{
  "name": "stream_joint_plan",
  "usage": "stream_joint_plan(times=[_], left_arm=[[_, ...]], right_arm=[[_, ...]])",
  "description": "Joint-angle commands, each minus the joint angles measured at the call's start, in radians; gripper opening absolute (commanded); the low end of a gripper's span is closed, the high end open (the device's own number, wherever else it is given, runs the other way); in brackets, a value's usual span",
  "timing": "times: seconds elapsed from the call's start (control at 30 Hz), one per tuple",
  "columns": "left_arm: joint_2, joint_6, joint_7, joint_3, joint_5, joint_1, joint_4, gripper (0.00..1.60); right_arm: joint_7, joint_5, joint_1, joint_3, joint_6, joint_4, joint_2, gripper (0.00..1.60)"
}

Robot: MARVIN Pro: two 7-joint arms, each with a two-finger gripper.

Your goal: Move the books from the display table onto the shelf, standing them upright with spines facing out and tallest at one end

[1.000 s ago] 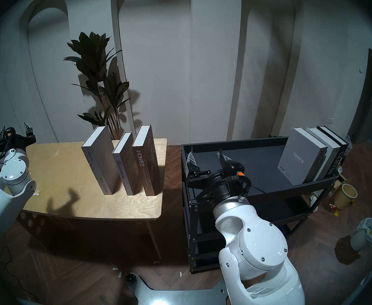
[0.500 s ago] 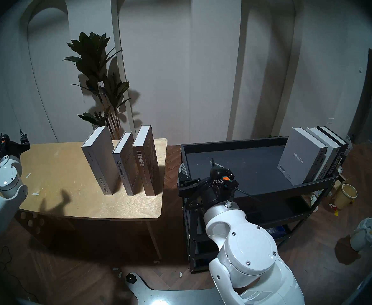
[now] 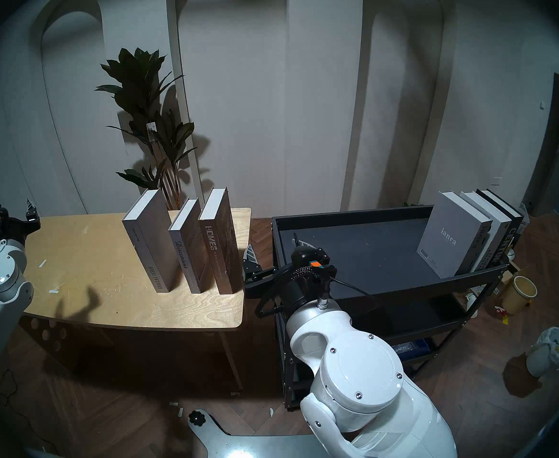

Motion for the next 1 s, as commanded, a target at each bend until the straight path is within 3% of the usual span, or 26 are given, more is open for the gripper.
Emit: stream_joint_plan(times=[0.0, 0.97], left_arm=[[0.006, -0.032, -0.035, -0.045, 0.003, 0.022, -0.006, 1.60], [-0.003, -0.068, -0.135, -0.104, 0.005, 0.095, 0.007, 1.60]], right_arm=[[-0.023, 0.044, 0.055, -0.027, -0.019, 0.008, 0.021, 1.60], [-0.083, 0.171, 0.289, -0.225, -0.082, 0.237, -0.007, 1.60]])
